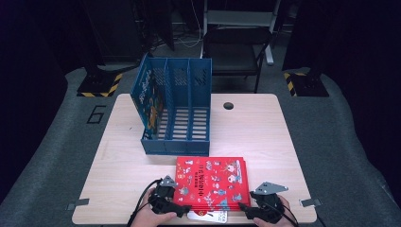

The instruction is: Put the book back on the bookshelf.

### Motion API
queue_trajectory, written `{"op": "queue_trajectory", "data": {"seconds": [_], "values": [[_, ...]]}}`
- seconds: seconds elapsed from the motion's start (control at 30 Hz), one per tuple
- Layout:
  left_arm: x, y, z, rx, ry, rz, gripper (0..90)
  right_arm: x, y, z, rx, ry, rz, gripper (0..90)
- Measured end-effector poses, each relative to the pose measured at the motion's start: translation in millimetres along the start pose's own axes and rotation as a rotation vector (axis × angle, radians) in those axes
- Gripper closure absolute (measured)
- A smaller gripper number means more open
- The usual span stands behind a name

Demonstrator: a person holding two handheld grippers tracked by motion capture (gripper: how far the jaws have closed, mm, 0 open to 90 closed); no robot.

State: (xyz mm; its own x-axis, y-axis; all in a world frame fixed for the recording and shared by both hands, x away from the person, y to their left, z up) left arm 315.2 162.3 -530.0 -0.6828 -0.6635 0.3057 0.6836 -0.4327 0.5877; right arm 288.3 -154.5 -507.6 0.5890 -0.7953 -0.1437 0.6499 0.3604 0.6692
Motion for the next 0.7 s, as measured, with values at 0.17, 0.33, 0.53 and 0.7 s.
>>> {"op": "queue_trajectory", "data": {"seconds": [0.17,0.33,0.53,0.7], "values": [[-3.3,0.9,6.3,0.010,-0.007,0.023,21.4,-1.3,-4.1,-4.3,-0.029,0.006,0.028,42.1],[-5.2,1.9,9.2,0.017,-0.012,0.035,24.1,-1.4,-6.1,-4.4,-0.050,-0.008,0.047,42.8],[-8.9,3.8,8.5,0.032,-0.027,0.055,25.6,0.1,-8.0,-4.4,-0.059,-0.005,0.043,43.2],[-9.4,5.0,8.6,0.029,-0.028,0.056,25.8,-0.5,-10.3,-4.6,-0.072,-0.013,0.078,44.4]]}}
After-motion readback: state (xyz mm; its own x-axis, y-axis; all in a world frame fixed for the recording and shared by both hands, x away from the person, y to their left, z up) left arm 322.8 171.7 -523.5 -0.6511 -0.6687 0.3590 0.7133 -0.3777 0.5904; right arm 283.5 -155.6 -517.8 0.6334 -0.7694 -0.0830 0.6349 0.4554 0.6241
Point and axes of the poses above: each handheld gripper's, and its own axes: z roughly backward along the jaws, y roughly out of its top, x roughly to its right, the point moved 3 cm from there along -z, roughly forward along the jaws, and after that the axes turned 2 degrees about -z, right-handed, at the moved point
